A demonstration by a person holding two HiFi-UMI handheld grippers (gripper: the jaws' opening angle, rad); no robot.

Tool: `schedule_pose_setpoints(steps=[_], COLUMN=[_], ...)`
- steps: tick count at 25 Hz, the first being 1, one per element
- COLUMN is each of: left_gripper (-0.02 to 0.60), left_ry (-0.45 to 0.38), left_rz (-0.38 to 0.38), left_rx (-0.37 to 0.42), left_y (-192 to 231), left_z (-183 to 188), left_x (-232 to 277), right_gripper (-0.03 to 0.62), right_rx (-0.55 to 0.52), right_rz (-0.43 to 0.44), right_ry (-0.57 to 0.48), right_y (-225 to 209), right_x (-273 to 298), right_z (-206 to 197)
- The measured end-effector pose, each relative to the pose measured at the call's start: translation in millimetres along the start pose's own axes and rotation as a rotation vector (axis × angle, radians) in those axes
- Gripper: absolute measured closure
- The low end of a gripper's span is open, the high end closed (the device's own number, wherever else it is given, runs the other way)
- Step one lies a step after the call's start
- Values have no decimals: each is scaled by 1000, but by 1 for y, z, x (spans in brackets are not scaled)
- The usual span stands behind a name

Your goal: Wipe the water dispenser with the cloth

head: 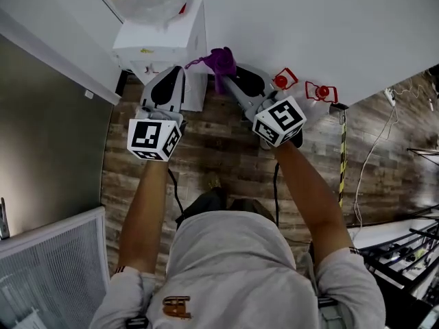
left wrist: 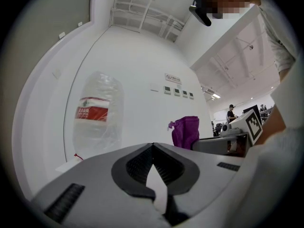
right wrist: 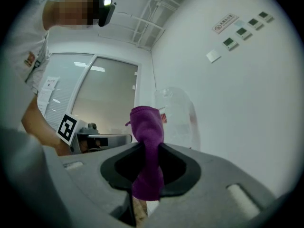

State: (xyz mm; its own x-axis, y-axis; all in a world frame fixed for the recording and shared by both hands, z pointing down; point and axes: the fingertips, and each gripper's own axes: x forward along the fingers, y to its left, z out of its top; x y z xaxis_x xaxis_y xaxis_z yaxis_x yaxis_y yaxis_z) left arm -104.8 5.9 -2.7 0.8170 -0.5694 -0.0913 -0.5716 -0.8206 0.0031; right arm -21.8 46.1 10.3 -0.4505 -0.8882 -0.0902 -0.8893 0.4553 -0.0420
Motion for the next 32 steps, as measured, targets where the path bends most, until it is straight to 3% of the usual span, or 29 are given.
schedule_pose_setpoints(steps=[9,14,23,32], left_gripper=[583,583,583,583], left_ry=[54,87,137,169], left_rz=[46,113,294,383], left_rx=[-26,-39,-44,-68], left_y=[34,47,68,78], left_z=[-40,-62,-97,-127], left_x=[33,53,86,90], right_gripper=[502,502,502,502], right_rx=[-6,32,84,88], right_rz=[38,79,232,350], right_ry=[37,44,30,40], right_y=[-32,-59,-94,-95], right_x=[45,65,91,111], right_z=[-39,-59,-89,-127])
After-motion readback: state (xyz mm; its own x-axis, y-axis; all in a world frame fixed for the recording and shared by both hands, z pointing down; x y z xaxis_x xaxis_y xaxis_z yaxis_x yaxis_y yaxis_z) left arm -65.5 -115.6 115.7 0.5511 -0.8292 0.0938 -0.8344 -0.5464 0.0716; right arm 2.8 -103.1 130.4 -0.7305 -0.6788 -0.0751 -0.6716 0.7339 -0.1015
